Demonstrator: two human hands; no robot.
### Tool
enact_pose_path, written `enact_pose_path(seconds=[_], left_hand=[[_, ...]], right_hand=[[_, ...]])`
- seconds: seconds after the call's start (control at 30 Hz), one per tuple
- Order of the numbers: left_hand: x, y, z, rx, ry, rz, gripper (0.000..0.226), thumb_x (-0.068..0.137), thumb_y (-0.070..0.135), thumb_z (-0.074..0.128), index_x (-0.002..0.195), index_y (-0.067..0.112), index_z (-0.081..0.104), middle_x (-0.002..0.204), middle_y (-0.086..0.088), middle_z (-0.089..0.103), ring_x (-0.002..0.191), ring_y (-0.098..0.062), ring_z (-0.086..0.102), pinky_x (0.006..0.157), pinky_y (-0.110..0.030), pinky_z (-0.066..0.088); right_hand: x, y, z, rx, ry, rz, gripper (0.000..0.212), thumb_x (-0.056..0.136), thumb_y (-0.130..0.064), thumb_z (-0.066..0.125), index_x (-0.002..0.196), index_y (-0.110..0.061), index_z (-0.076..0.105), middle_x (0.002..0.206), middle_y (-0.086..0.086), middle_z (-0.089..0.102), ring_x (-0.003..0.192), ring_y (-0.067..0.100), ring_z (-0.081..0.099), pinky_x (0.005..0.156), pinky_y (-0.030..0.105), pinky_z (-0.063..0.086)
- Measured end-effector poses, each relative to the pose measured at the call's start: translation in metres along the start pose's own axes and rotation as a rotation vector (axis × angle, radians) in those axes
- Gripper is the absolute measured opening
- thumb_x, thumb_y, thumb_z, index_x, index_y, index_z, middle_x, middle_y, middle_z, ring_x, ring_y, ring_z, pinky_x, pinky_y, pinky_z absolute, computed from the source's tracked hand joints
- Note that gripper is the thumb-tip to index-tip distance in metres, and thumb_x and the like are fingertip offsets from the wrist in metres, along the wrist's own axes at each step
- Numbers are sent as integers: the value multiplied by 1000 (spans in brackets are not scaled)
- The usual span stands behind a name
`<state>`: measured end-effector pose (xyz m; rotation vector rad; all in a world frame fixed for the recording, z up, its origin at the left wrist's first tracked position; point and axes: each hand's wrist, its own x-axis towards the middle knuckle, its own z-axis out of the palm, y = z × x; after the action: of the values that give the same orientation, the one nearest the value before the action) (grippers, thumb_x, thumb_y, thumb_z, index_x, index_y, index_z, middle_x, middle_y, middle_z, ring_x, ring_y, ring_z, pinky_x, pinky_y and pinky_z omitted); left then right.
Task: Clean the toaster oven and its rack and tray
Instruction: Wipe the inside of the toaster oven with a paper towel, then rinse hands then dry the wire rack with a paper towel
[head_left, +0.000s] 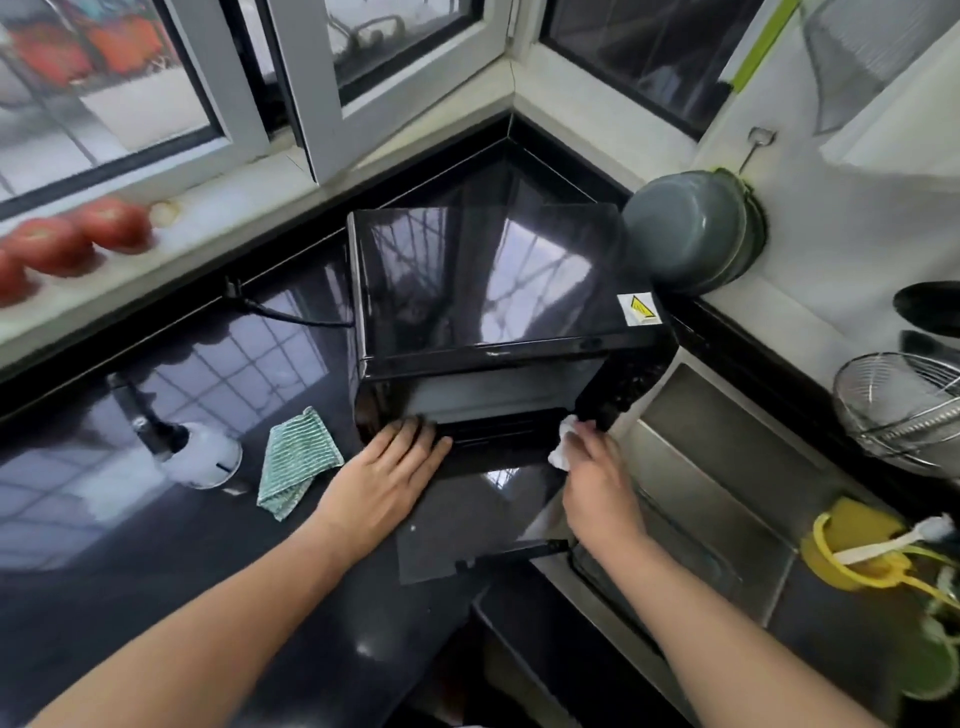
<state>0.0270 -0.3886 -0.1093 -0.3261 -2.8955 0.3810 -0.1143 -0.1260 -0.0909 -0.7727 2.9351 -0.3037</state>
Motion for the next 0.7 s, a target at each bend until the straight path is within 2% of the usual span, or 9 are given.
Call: enact_pose_path(seconds=[0.07,0.17,0.23,0.27,0.37,0.47,0.53,0.63,0.7], left_hand=[[-27,22,-23,-195,-19,-169,56,92,15,38,144,4,57,143,-23,51,125,-44,54,104,-53,49],[-76,56,-44,-646,4,-596,48,83,1,47,121,11,75,126,-7,60,111,-26,60,94,-36,53],[-91,69,-53,-938,-46,-843,39,93,-4,55,111,20,80,112,19,65,105,-3,61,93,-14,46],[-91,72,-57,-1069,-64,-968,39,96,-4,59,107,26,80,105,26,67,103,3,62,91,-7,43],[-77,77,-69,-1329,-131,-1247,40,100,1,59,105,38,73,91,30,72,89,8,66,85,-11,49],[-68,81,-78,-1471,-201,-1322,32,102,8,57,113,36,69,83,19,76,73,2,67,79,-23,55],[-66,83,-79,-1494,-218,-1337,31,101,10,59,116,36,67,80,11,76,68,0,66,79,-29,56],[-68,83,-72,-1500,-246,-1373,33,99,8,64,126,26,69,73,3,72,67,-6,67,79,-31,56],[-68,83,-69,-1551,-232,-1412,34,98,4,64,127,21,70,70,4,70,68,-10,66,75,-31,57]], right_hand=[[2,1,0,9,57,82,54,74,16,55,126,5,62,138,18,55,126,38,49,108,41,42],[3,-31,13,82,88,182,56,74,7,55,130,10,56,142,22,50,130,41,46,113,44,38],[-7,-73,28,121,33,109,65,76,2,50,140,7,47,151,21,41,139,37,38,118,40,32],[-13,-95,34,144,-10,25,68,78,1,49,145,4,42,156,18,34,144,34,32,120,38,28],[-22,-146,39,221,-150,-200,69,88,-3,50,154,-6,31,164,7,20,151,25,16,123,36,21],[-21,-147,29,265,-181,-420,64,86,6,46,149,-6,40,160,3,32,148,21,24,122,30,21],[-14,-116,23,233,-163,-456,64,83,10,46,145,-9,48,154,2,42,144,19,33,118,24,23],[7,-51,19,147,10,-79,61,81,9,51,139,-9,56,145,6,53,137,26,45,117,29,32],[7,-51,22,108,43,53,63,78,6,56,140,-4,54,143,11,54,136,30,45,117,33,33]])
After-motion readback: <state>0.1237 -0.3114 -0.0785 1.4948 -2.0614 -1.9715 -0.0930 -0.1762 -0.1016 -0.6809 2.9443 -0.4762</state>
